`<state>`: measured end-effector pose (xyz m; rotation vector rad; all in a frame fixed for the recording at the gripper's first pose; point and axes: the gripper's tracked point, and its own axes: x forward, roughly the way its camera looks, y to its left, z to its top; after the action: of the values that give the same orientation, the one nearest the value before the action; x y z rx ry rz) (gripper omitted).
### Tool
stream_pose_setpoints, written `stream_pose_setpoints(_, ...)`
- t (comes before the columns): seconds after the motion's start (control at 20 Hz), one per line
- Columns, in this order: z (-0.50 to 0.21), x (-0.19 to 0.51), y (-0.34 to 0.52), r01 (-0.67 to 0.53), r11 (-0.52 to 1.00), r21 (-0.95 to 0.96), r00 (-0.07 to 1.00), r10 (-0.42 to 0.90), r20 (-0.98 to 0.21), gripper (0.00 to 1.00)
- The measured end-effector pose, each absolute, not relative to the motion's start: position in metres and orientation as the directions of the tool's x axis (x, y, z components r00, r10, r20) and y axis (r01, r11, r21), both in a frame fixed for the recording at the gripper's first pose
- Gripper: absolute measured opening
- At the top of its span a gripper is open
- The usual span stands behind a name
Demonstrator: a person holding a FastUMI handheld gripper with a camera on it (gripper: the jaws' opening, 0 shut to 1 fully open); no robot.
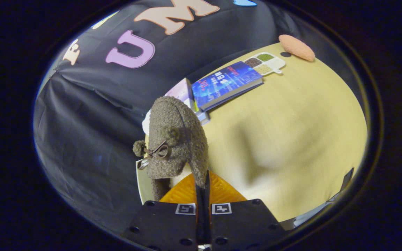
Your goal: Open the storage box then place both shoes into the box .Put the left shoe in first, then the right shoe, with the right side of both shoes facing outward in a uniform manner.
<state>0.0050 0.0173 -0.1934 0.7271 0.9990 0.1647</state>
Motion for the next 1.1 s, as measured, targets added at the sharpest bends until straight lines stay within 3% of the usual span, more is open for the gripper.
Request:
stream_pose_setpoints(0.55,-0.177,0.002,0.104,0.137,0.776,0.615,0.562,0.451,-0.694,0.03)
stream_pose_setpoints(1.1,-0.214,-0.035,0.15,0.156,0.833,0.53,0.495,0.398,-0.772,0.03)
